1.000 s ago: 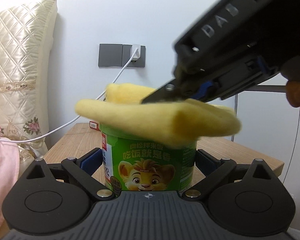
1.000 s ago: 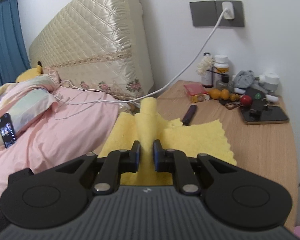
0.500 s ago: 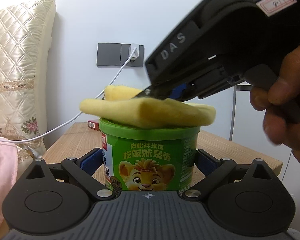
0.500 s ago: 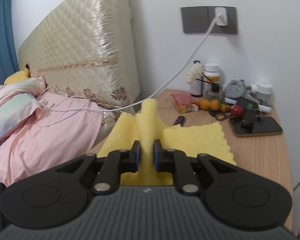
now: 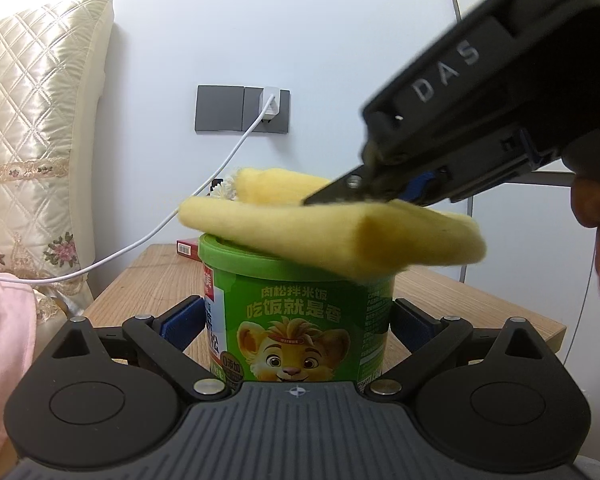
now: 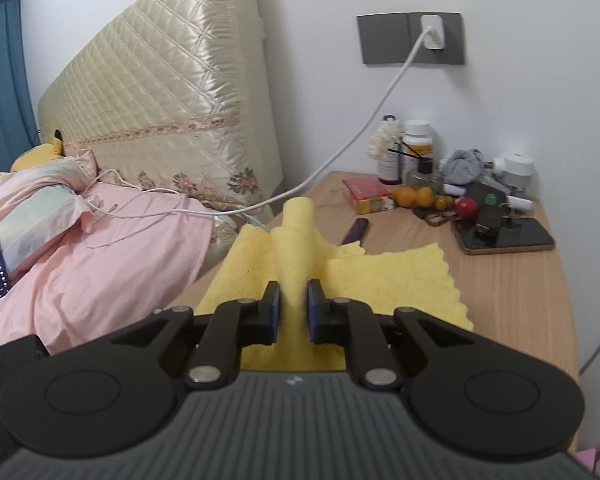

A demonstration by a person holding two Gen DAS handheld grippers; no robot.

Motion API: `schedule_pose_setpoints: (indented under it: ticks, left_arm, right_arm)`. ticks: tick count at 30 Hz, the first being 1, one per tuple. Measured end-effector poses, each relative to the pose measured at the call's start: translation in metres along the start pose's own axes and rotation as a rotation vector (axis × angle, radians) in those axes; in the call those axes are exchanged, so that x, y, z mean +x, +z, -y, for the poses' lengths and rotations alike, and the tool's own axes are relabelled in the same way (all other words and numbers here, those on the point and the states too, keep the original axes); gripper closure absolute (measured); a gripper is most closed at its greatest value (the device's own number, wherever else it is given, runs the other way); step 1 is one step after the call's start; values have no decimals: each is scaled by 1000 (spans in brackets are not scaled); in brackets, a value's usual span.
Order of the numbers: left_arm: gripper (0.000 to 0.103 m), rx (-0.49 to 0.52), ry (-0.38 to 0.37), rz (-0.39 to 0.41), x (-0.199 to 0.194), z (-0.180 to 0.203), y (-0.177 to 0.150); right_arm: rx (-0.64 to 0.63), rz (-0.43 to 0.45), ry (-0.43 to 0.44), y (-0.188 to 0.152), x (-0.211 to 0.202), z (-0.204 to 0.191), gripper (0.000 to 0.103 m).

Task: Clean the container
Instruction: 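Bring the cloth onto the green canister lid with the right gripper, then wipe the canister lid back and forth with the cloth in the right gripper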

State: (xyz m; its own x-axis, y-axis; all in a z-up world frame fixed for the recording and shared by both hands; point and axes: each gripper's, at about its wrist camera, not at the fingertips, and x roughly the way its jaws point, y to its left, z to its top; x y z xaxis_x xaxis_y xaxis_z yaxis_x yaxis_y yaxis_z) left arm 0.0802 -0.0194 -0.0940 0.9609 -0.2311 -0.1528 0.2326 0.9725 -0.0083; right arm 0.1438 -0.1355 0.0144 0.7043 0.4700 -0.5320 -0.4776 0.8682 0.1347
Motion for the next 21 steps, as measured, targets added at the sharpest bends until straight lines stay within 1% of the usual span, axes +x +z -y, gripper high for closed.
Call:
schedule_pose_setpoints:
  ticks: [4,16,19,21]
  left_arm:
    - [4,0,-3,-4,-2,2,1]
    - [4,4,-6,6,1,-1,-2]
    - [4,2,-6,6,1,0,-2]
    - [4,2,-4,6,3,-1,-2]
  right_arm:
    - [4,11,-24,2,6,7,88]
    - [-6,11,61,6,25,-17,87]
    - [2,-2,88,4,17,-11,87]
    - [-7,-8,85,2,10,-11,88]
